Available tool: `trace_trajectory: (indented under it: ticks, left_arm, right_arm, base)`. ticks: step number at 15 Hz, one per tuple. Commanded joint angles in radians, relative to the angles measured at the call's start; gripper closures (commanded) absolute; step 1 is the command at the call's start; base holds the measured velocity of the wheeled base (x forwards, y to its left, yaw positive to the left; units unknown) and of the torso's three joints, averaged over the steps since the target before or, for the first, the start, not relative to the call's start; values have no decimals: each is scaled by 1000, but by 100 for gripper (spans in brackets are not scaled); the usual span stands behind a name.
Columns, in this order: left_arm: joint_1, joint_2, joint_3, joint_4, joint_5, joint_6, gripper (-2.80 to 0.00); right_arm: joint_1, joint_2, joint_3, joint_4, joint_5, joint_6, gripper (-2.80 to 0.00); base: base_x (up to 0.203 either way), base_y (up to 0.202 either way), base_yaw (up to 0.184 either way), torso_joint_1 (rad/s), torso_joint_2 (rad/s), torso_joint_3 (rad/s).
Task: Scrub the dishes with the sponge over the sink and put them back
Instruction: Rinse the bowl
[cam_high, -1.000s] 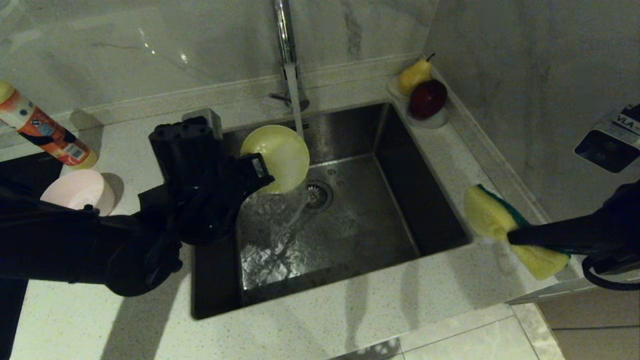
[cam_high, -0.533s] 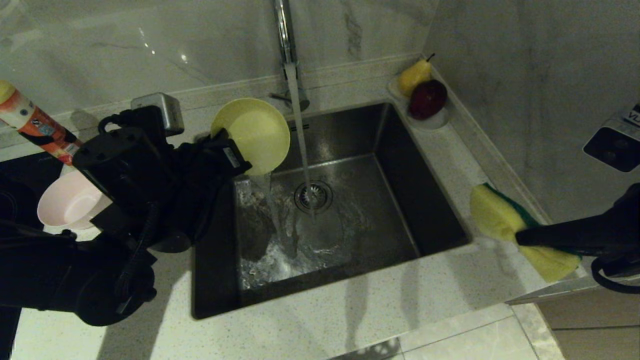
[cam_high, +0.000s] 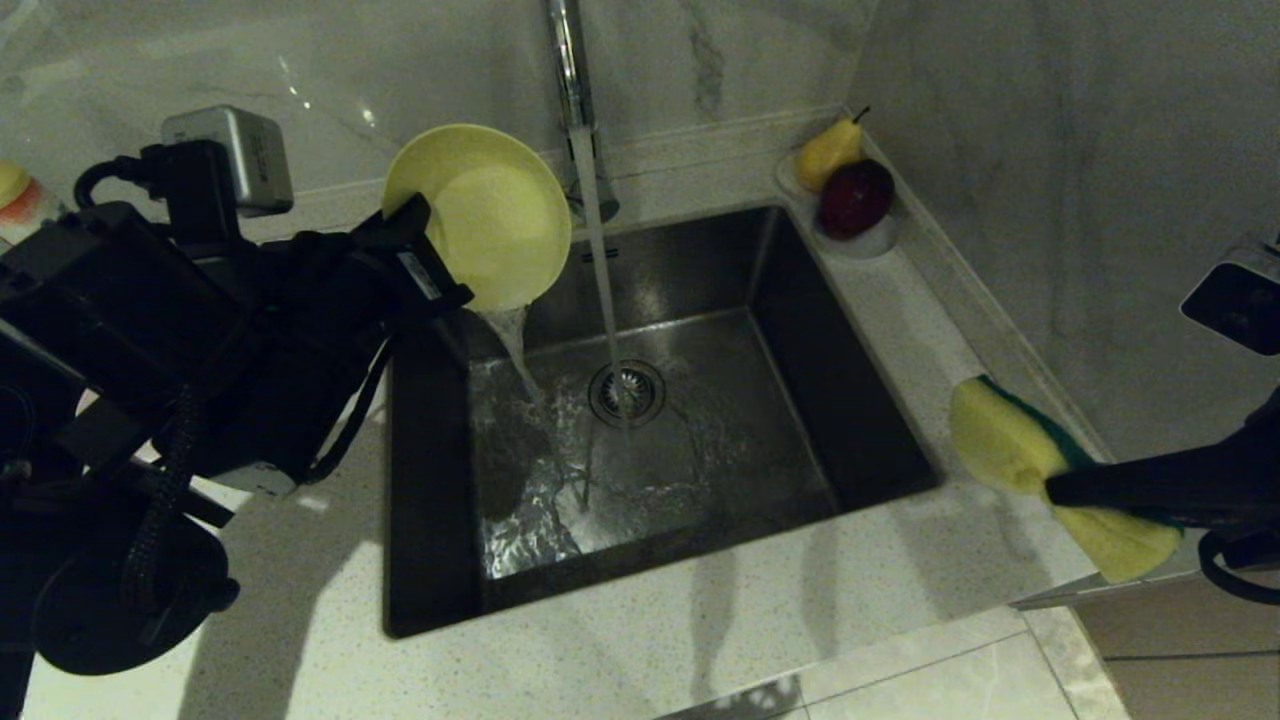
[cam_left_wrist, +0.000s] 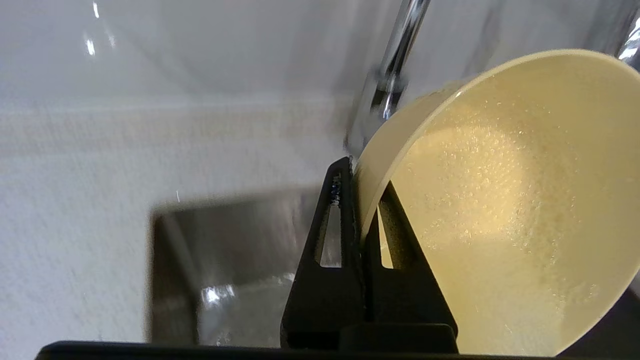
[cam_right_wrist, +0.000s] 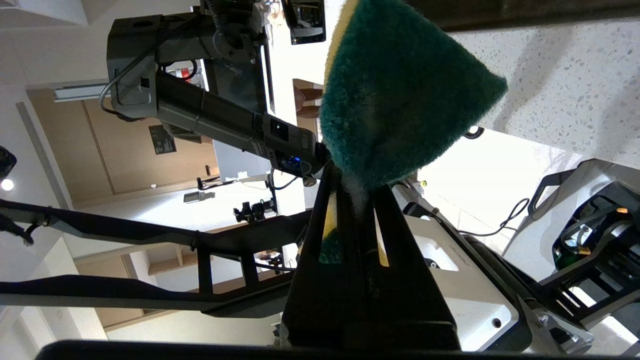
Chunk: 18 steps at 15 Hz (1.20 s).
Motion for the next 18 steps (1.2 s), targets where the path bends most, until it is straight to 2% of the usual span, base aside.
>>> trace_trajectory:
  ticks: [1, 2, 3, 4, 7, 11, 16, 18]
  left_arm:
    - [0, -19, 3, -24, -4, 21, 0]
    - [1, -26, 7, -90, -14, 83, 0]
    - [7, -42, 11, -107, -26, 124, 0]
    - [11, -52, 13, -109, -35, 135, 0]
    - [51, -79, 13, -126, -101, 135, 0]
    - [63, -123, 13, -129, -157, 138, 0]
    - [71, -138, 22, -112, -161, 147, 0]
    - [89, -139, 31, -34, -141, 137, 0]
  right_arm:
    - [0, -2, 13, 0, 6, 2, 0]
    - [0, -1, 16, -3, 6, 1, 0]
    - [-1, 10, 21, -3, 6, 3, 0]
    - [-1, 11, 26, -2, 6, 4, 0]
    - [-1, 22, 52, -11, 6, 1, 0]
    - [0, 34, 54, -14, 6, -1, 0]
    - [0, 31, 52, -14, 6, -1, 0]
    - [-3, 42, 66, -14, 3, -5, 0]
  base:
    - [0, 0, 0, 0, 0, 0]
    - [0, 0, 0, 0, 0, 0]
    - [0, 0, 0, 0, 0, 0]
    - [0, 0, 0, 0, 0, 0]
    - [0, 0, 0, 0, 0, 0]
    - [0, 0, 0, 0, 0, 0]
    - [0, 0, 0, 0, 0, 0]
    - [0, 0, 0, 0, 0, 0]
